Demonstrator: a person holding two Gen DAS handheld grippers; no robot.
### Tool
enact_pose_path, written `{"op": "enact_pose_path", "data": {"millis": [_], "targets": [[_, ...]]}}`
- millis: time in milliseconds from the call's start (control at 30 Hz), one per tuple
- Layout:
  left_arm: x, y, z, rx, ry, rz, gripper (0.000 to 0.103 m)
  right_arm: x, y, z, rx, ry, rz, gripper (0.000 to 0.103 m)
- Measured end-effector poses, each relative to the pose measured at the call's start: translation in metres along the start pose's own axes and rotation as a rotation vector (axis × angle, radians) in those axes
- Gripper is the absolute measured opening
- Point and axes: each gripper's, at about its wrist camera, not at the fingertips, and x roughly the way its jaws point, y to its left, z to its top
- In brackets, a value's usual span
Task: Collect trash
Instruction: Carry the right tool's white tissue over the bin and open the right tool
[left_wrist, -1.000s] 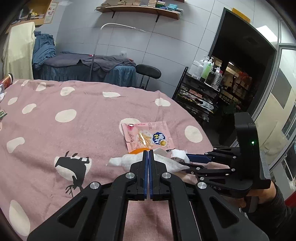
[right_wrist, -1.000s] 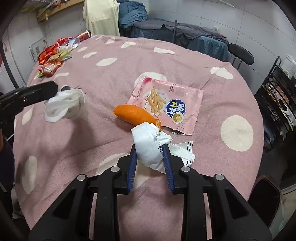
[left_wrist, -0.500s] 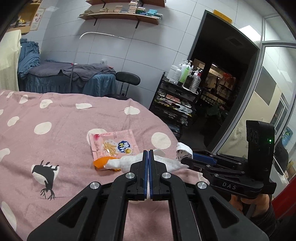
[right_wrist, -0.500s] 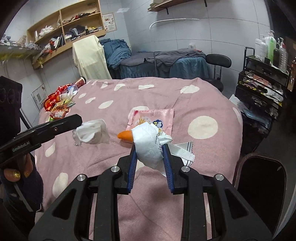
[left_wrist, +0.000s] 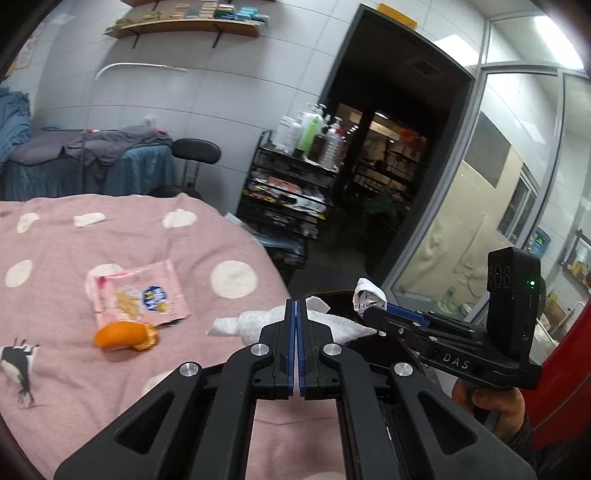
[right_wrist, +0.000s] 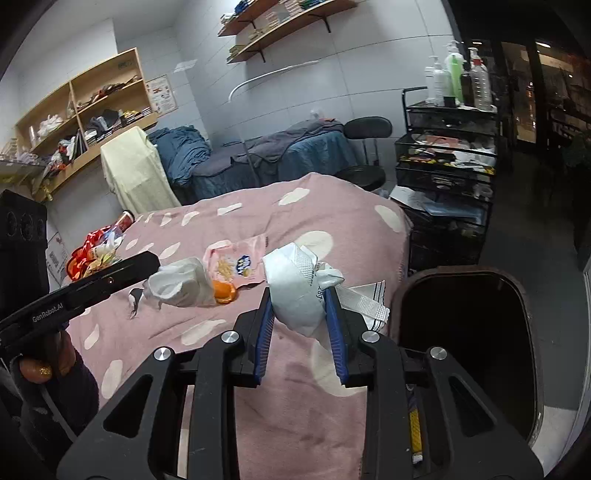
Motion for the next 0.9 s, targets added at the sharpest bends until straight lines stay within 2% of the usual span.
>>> {"op": "enact_pose_path", "data": {"millis": [300, 600, 667, 733, 800, 900], "targets": [[0.041, -0.040, -0.005, 0.049, 0.060, -0.084, 0.002, -0.017, -0.078, -0.026, 0.159, 0.008, -0.158, 0.029], [0.079, -0.073, -0.013, 0.093, 0.128, -0.136, 0.002, -0.002, -0.136, -0.054, 0.260, 0.069, -0.270, 0.029], [0.087, -0.078, -0.015, 0.100, 0.141, -0.142, 0.002, 0.003, -0.144, -0.061, 0.274, 0.081, -0.281, 0.034], [0.093, -0.083, -0.017, 0.110, 0.155, -0.147, 0.002, 0.007, -0.147, -0.066, 0.283, 0.088, -0.298, 0.051], [0.099, -0.087, -0.019, 0.120, 0.167, -0.149, 0.002, 0.008, -0.152, -0.071, 0.297, 0.090, -0.319, 0.063], [0.104, -0.090, -0.020, 0.127, 0.180, -0.151, 0.002, 0.007, -0.159, -0.073, 0.313, 0.084, -0.358, 0.064]]}}
